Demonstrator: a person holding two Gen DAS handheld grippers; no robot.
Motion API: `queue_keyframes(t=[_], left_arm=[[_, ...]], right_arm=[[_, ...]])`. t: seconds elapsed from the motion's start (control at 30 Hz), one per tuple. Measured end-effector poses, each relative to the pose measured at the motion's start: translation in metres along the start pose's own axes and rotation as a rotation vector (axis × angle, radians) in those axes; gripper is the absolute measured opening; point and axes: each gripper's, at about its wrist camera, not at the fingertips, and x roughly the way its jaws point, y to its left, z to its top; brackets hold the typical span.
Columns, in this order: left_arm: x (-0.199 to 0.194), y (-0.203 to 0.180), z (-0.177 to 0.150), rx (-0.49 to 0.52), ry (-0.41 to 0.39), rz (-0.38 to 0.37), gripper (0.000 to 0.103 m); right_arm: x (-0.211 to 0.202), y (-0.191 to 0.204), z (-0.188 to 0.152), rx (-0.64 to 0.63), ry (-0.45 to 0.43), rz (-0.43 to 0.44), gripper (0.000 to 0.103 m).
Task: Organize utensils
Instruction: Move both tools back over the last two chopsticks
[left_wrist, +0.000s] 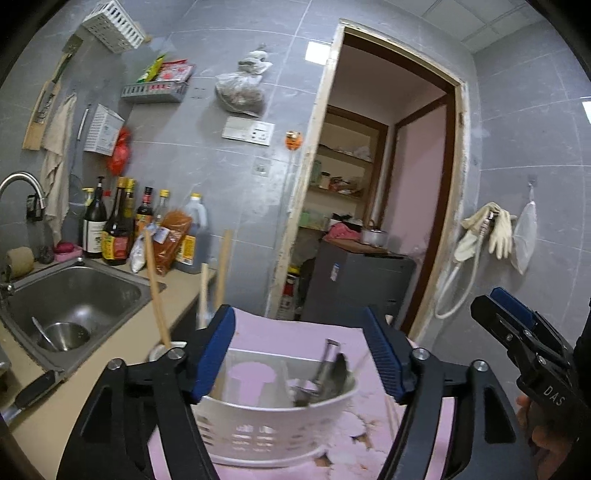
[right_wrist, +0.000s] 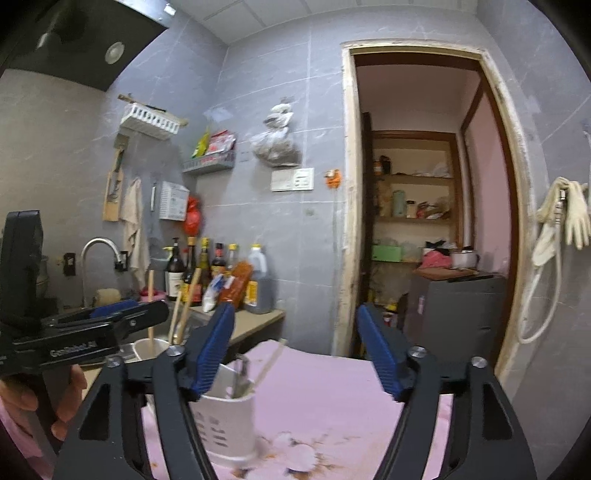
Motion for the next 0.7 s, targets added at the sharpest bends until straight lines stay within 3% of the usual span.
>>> queue_keyframes(t=[0.1,0.17,0.2,0.4,0.7], left_arm=[[0.001,-0.011,-0.005,0.001,0.010,-0.014,0.078],[0.003,-0.017,-0.009,0.009,0.020,-0.018,0.083],[0.005,-0.021,-0.012,0.014,0.029,-0.023,0.086],[0.011,-0.040,-0.031,0.042,0.092,-0.056,0.089],[0.025,-0.070,-0.069,0.074,0.242,-0.124,0.089]], right_arm=[[-0.010,-0.012,-0.002,-0.009,0.008,-0.044,0.086],[-0.013,-0.019,-0.004,-0.009,0.023,-0.072,0.101],[-0.016,-0.023,-0.006,-0.008,0.032,-0.080,0.103],[-0.023,-0.050,-0.018,-0.010,0.091,-0.131,0.103],[-0.020,-0.079,-0.044,0.013,0.231,-0.128,0.103]])
